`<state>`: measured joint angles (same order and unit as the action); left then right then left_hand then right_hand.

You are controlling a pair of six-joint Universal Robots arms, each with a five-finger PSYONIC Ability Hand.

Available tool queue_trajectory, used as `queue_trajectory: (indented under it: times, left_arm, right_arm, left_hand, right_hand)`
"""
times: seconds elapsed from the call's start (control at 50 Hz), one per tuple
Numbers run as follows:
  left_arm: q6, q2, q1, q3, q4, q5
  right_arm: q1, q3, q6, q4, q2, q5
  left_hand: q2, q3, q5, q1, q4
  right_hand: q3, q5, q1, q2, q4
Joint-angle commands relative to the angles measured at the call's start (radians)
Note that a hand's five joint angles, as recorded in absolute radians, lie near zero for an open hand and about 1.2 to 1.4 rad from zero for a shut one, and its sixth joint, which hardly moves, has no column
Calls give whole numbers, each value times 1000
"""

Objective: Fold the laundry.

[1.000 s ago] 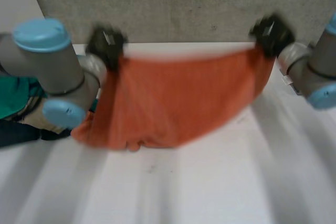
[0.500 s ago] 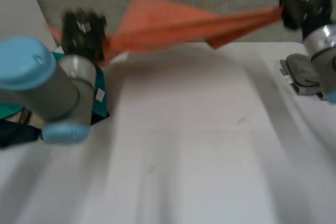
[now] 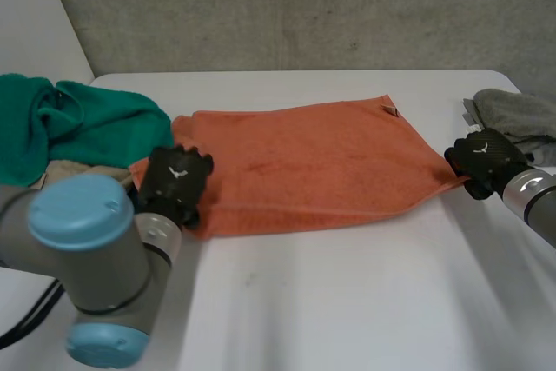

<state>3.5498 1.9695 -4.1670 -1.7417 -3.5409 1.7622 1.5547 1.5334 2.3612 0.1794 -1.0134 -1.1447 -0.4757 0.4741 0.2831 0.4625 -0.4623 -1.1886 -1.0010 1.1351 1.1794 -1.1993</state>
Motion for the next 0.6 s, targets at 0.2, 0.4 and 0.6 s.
queue_trajectory:
  times: [0.2,0.4,0.6]
  left_arm:
    - [-29,-159,-366,-71,181,-409]
    - [10,-144,-423,-102,157,-510]
    - [221,5,-475,-82,-18,-632]
  right_arm:
    - [5,47,44,34,-10,10]
    - [18,51,43,38,2,7]
    - [22,62,41,34,-5,8]
  left_hand:
    - [-17,18,35,30,-30]
    - [-46,48,64,59,-59]
    - [-87,89,105,100,-101]
  right_hand:
    - [-208,-221,261,217,-197]
    - [-208,-221,261,217,-197]
    - [-208,-221,261,217,-197]
